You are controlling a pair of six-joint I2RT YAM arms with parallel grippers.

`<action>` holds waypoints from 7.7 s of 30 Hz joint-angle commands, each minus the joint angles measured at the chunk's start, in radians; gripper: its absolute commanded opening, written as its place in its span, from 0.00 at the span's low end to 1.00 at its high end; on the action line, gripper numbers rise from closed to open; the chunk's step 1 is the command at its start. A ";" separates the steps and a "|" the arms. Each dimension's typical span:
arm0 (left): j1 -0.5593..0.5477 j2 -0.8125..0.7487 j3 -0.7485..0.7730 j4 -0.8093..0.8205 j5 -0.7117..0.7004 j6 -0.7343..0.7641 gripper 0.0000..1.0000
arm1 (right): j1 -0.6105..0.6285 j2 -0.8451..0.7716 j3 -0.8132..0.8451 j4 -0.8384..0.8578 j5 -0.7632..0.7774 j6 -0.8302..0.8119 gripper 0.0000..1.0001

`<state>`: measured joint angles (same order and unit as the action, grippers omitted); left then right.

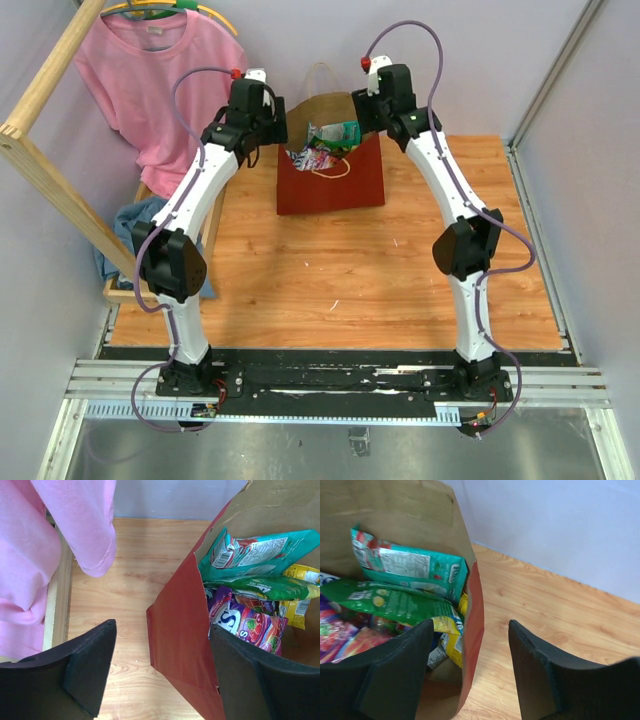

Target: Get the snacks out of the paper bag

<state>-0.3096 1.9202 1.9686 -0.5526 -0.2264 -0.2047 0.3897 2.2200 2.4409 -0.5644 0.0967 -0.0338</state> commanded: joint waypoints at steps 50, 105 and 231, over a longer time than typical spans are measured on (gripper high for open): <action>-0.019 0.016 0.140 0.051 0.013 0.045 0.00 | 0.049 -0.212 -0.192 0.120 0.109 -0.091 0.01; -0.160 -0.200 -0.080 -0.086 -0.037 0.015 0.01 | 0.151 -0.639 -0.720 0.234 0.130 -0.057 0.01; -0.607 -0.110 -0.482 0.301 -0.328 0.188 0.00 | -0.011 -0.337 -1.690 1.424 -0.219 0.778 0.24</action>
<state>-0.9668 1.7924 1.4994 -0.2817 -0.4820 -0.0338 0.3672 1.7912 0.6762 0.7036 -0.0048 0.6521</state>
